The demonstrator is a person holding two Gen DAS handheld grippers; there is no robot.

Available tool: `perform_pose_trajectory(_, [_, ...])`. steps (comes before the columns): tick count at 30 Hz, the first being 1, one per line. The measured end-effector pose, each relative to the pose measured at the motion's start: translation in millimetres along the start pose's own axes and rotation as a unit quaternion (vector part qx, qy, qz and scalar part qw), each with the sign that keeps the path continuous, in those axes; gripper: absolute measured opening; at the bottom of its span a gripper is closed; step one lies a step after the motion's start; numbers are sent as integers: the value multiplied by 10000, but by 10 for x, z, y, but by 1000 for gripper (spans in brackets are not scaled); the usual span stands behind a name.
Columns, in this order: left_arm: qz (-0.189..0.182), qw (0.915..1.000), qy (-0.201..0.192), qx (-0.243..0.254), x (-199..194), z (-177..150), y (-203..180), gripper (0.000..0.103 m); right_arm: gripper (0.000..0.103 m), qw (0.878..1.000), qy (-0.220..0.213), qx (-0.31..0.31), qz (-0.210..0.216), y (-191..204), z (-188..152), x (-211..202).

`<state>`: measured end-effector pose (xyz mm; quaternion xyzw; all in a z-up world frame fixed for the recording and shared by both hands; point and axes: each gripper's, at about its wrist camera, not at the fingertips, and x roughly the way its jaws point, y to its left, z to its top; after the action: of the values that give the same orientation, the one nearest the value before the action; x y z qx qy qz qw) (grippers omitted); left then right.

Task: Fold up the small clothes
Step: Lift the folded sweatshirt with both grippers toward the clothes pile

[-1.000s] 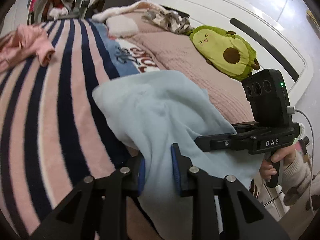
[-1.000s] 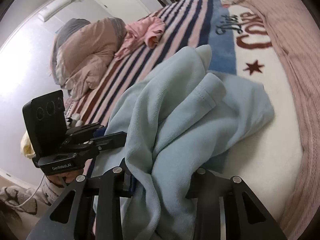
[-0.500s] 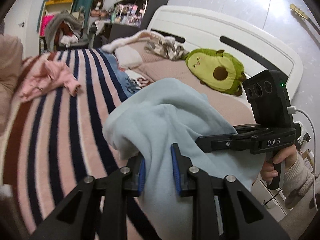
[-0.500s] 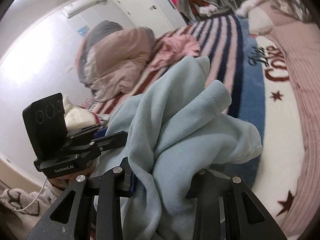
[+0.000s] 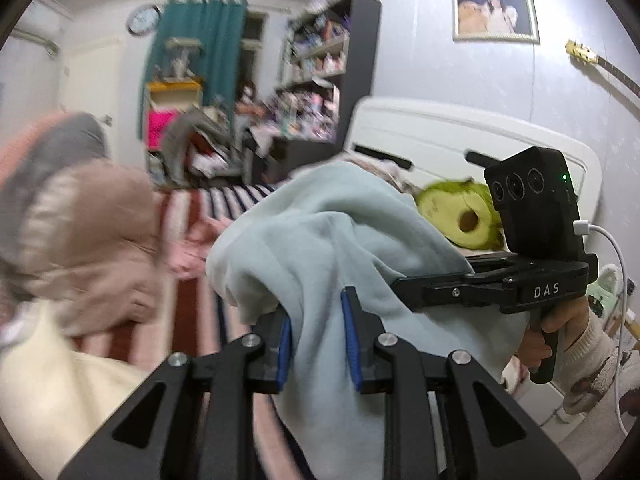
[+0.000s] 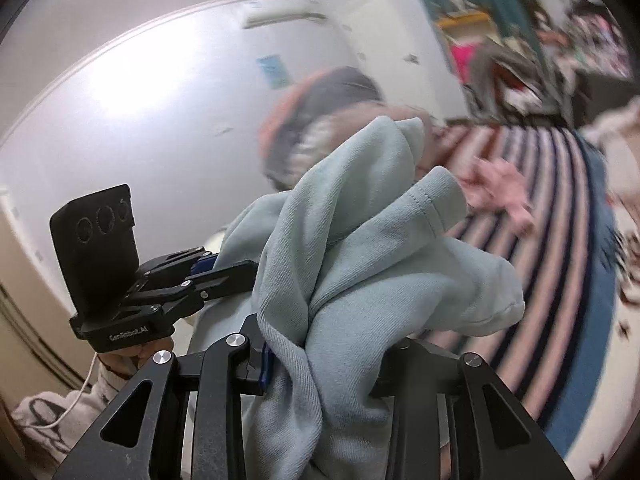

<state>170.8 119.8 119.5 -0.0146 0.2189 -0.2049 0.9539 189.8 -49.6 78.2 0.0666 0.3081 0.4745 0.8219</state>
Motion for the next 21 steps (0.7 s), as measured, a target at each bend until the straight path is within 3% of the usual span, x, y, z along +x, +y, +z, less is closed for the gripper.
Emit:
perform_pose_trajectory(7, [841, 9958, -350, -57, -1178, 13, 711, 20, 27, 9953, 42, -600, 764, 895, 361, 607])
perform_pose_trajectory(12, [1370, 9894, -465, -121, -1749, -62, 1181, 20, 27, 9870, 196, -937, 1288, 1366, 494, 1110])
perform_pose_trajectory(16, [1557, 9869, -373, -186, -1856, -121, 1505, 20, 27, 9819, 338, -1036, 1551, 1541, 549, 1514])
perform_pose_trajectory(21, [1429, 9882, -29, -550, -1549, -334, 2060, 20, 27, 9821, 673, -823, 1556, 1410, 451, 1948])
